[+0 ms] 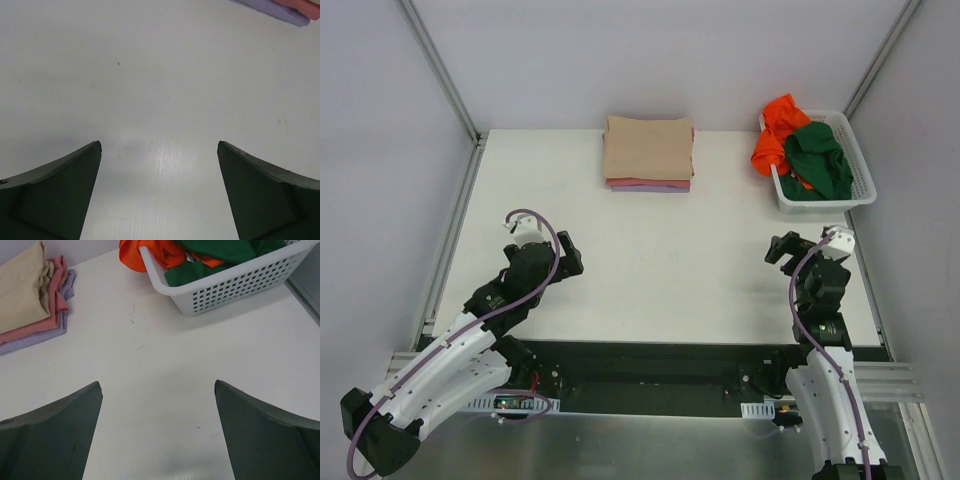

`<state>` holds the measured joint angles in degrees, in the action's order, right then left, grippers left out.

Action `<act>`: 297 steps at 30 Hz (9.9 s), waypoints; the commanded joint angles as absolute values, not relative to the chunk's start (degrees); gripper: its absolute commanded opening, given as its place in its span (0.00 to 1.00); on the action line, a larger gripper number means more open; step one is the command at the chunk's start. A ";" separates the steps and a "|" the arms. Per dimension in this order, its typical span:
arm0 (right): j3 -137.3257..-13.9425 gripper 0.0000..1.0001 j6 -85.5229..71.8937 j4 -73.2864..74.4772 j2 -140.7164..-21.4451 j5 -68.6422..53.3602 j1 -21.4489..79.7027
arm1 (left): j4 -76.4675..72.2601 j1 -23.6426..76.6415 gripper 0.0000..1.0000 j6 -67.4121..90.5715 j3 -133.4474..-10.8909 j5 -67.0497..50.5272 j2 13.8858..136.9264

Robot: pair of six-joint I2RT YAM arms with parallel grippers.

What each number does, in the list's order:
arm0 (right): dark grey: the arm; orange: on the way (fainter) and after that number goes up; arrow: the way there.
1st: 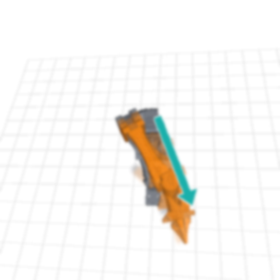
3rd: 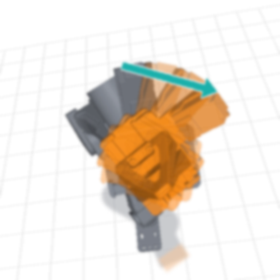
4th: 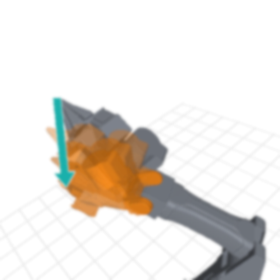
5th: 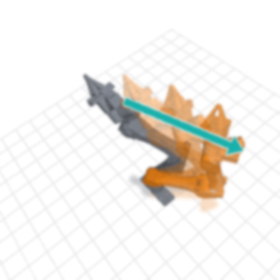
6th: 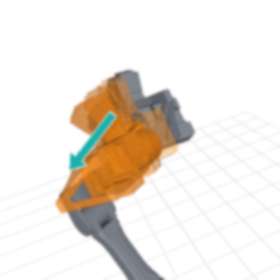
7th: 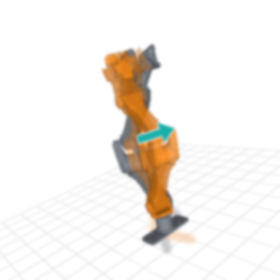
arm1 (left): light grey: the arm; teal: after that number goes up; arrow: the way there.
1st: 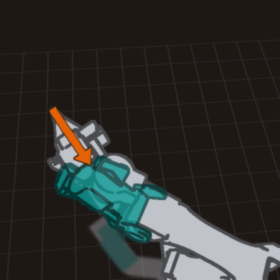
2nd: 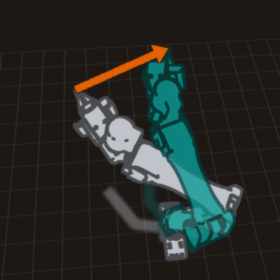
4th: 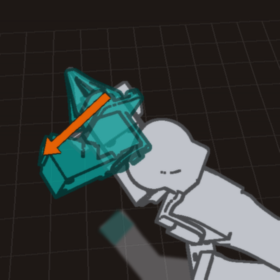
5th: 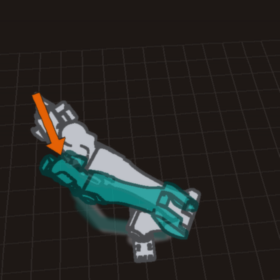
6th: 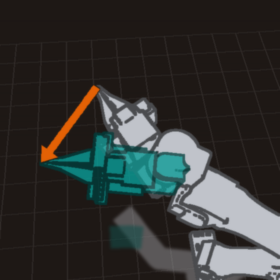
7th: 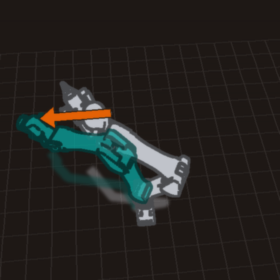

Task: Fold and stack the t-shirts
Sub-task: Grab crumpled tshirt from bin with the right arm, then move the tshirt to the center of the board, then flatten out the tshirt

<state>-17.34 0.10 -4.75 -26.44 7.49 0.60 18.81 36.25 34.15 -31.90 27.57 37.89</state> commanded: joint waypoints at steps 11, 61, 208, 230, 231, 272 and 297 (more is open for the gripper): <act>-19.85 0.96 -2.11 -9.49 -29.87 6.60 0.35 | 18.37 35.60 0.99 35.42 -32.78 26.46 38.06; -125.51 0.97 -14.06 14.59 -135.34 9.06 -2.55 | 18.46 35.24 0.99 34.01 -35.86 29.88 48.34; -28.39 0.88 -16.78 18.91 -49.73 21.08 27.15 | 11.51 34.28 0.00 45.52 -35.33 5.63 53.09; -39.09 0.01 -17.41 22.40 -55.65 24.45 27.69 | 12.48 30.07 0.00 39.82 -42.96 12.66 51.33; -40.50 0.01 -16.71 23.80 -53.81 22.69 27.16 | 13.18 28.84 0.00 39.21 -44.98 11.96 51.33; -112.93 0.00 -8.61 28.04 -78.92 -27.14 4.75 | 21.53 11.60 0.00 11.61 -135.87 2.03 90.18; -37.08 0.69 -7.92 31.62 -48.35 -19.36 2.64 | 38.57 11.69 0.99 53.62 -30.22 3.86 22.40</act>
<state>-34.28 -8.47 28.84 -52.99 -26.70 2.96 35.81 11.92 50.54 -21.65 0.49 21.71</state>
